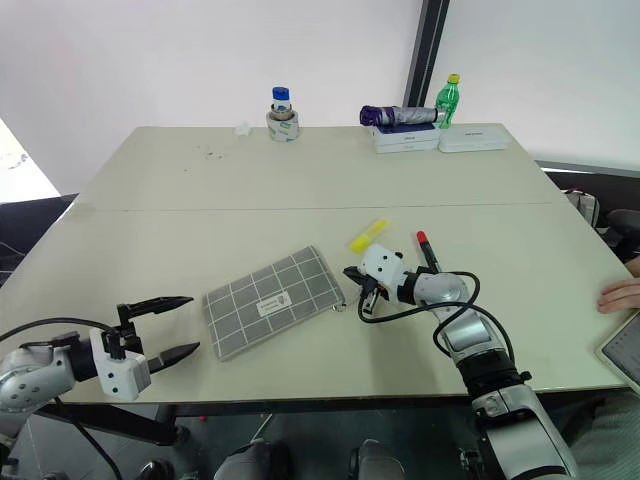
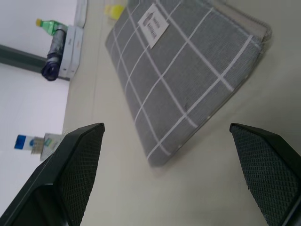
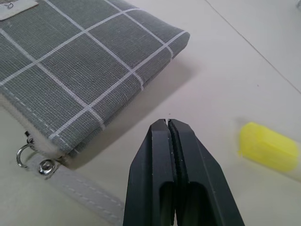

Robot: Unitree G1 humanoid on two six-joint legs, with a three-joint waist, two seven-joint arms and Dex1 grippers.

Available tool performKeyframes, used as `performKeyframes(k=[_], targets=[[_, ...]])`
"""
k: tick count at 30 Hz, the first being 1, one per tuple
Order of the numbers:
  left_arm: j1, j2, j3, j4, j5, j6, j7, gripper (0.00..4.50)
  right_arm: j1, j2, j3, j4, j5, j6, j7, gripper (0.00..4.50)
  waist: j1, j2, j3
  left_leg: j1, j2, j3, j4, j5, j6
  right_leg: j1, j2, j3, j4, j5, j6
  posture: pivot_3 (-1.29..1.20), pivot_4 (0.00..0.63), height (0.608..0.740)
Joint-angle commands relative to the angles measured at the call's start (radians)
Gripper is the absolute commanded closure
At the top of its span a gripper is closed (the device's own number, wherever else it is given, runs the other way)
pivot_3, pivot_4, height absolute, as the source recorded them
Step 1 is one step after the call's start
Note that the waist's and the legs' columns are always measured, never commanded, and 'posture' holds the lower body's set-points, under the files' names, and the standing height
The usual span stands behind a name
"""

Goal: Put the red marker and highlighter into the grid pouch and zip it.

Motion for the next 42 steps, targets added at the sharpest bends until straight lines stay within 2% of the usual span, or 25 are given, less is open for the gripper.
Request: performKeyframes(k=[1, 13, 28, 30, 32, 38, 42], targets=[[-0.012, 0.033, -0.041, 0.005, 0.023, -0.035, 0.031, 0.0, -0.019, 0.01, 0.018, -0.006, -0.033, -0.021, -0.023, 4.45, 0.001, 0.0, 0.0, 0.0, 0.0, 0.0, 0.0, 0.0, 0.0, 0.0, 0.0, 0.0, 0.0, 0.0, 0.0, 0.0, 0.15, 0.738], [-0.071, 0.019, -0.152, 0.012, 0.139, -0.022, 0.143, 0.0, 0.012, 0.041, 0.045, -0.073, -0.031, -0.005, 0.006, 4.45, 0.008, 0.001, 0.0, 0.001, -0.001, 0.0, 0.001, 0.0, -0.001, 0.001, 0.001, 0.0, 0.001, 0.0, 0.0, 0.0, 0.15, 0.738], [-0.119, 0.025, -0.235, 0.015, 0.136, 0.018, 0.192, 0.0, 0.009, 0.051, 0.051, -0.074, -0.034, 0.002, -0.002, 4.45, 0.008, 0.001, -0.001, 0.001, -0.001, 0.0, 0.001, 0.003, -0.005, 0.001, 0.002, 0.0, 0.002, 0.0, 0.0, 0.0, 0.15, 0.738], [-0.121, 0.028, -0.245, 0.019, 0.124, 0.023, 0.19, 0.53, 0.008, 0.051, 0.05, -0.071, -0.034, 0.002, -0.003, 4.5, 0.008, 0.001, -0.001, 0.001, -0.001, 0.0, 0.001, 0.003, -0.005, 0.001, 0.002, 0.0, 0.002, 0.0, 0.0, 0.0, 0.15, 0.738], [-0.119, 0.031, -0.262, 0.018, 0.088, 0.032, 0.173, 1.35, 0.004, 0.053, 0.048, -0.067, -0.034, 0.0, -0.005, 4.5, 0.008, 0.001, -0.001, 0.001, 0.0, 0.0, 0.001, 0.003, -0.005, 0.001, 0.002, 0.0, 0.002, 0.0, 0.0, 0.0, 0.15, 0.738], [-0.136, 0.021, -0.291, -0.009, 0.06, 0.05, 0.159, 4.47, 0.004, 0.057, 0.048, -0.068, -0.03, -0.002, -0.007, 4.5, 0.009, 0.003, -0.002, 0.001, 0.0, 0.0, 0.001, 0.003, -0.005, 0.001, 0.002, 0.0, 0.002, 0.0, 0.0, 0.0, 0.15, 0.738], [-0.14, 0.03, -0.296, -0.01, 0.037, 0.057, 0.145, 4.47, 0.005, 0.051, 0.04, -0.075, -0.024, -0.002, -0.008, 4.5, 0.008, 0.003, -0.002, 0.001, 0.0, 0.0, 0.002, 0.003, -0.005, 0.002, 0.002, 0.0, 0.002, 0.0, 0.0, 0.0, 0.15, 0.738]])
